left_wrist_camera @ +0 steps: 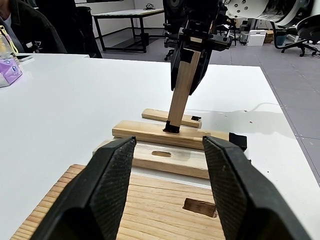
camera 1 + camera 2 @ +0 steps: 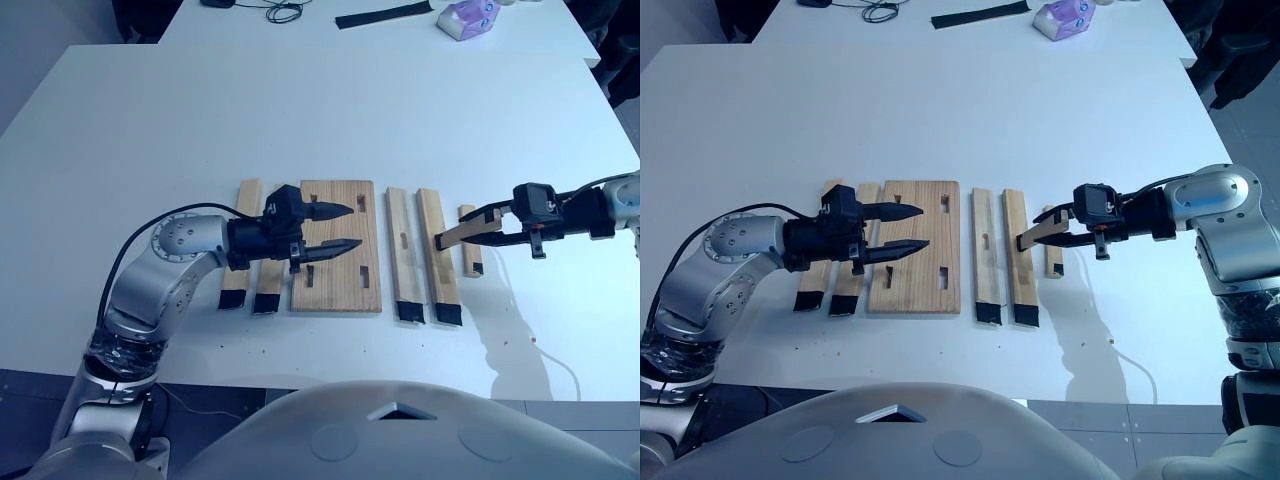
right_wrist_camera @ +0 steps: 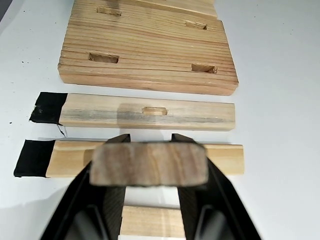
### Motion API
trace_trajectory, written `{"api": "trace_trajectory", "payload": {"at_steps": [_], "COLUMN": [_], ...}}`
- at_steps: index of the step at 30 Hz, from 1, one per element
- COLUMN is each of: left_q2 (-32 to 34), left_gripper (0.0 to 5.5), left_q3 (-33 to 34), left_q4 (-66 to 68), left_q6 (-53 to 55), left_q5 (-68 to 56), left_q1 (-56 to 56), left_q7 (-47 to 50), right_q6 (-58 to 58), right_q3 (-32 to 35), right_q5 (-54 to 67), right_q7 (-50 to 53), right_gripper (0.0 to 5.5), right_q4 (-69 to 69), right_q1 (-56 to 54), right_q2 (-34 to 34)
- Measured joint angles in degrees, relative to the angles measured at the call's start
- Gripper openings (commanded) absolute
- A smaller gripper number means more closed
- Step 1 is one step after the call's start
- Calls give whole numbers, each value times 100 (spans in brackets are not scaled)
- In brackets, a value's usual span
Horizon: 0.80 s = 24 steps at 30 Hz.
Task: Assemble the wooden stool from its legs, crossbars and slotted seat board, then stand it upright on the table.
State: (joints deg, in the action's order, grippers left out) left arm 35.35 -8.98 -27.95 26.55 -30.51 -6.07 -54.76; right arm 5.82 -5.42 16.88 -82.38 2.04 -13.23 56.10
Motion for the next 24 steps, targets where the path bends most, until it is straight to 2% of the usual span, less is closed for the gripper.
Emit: {"api": "trace_trajectory", "payload": {"at_steps": [12, 20, 24], "left_q2": [-25, -117, -178], "left_gripper": [248, 248, 248], "left_q3": [-82, -193, -236], "left_q4": [-21, -91, -105], "left_q6": [20, 45, 93], "left_q5": [-12, -25, -30], "left_q1": [-12, 4, -2], "left_q7": [-4, 64, 92], "right_q6": [-65, 728, 743], "right_q3": [-422, -1556, -1718], "right_q5": [-155, -176, -262], "right_q7": [-326, -984, -1007], "right_gripper": [129, 129, 129], "right_q4": [-361, -1027, -1221], "right_q1": [-493, -1738, -1974], "right_q2": [-69, -111, -353]}}
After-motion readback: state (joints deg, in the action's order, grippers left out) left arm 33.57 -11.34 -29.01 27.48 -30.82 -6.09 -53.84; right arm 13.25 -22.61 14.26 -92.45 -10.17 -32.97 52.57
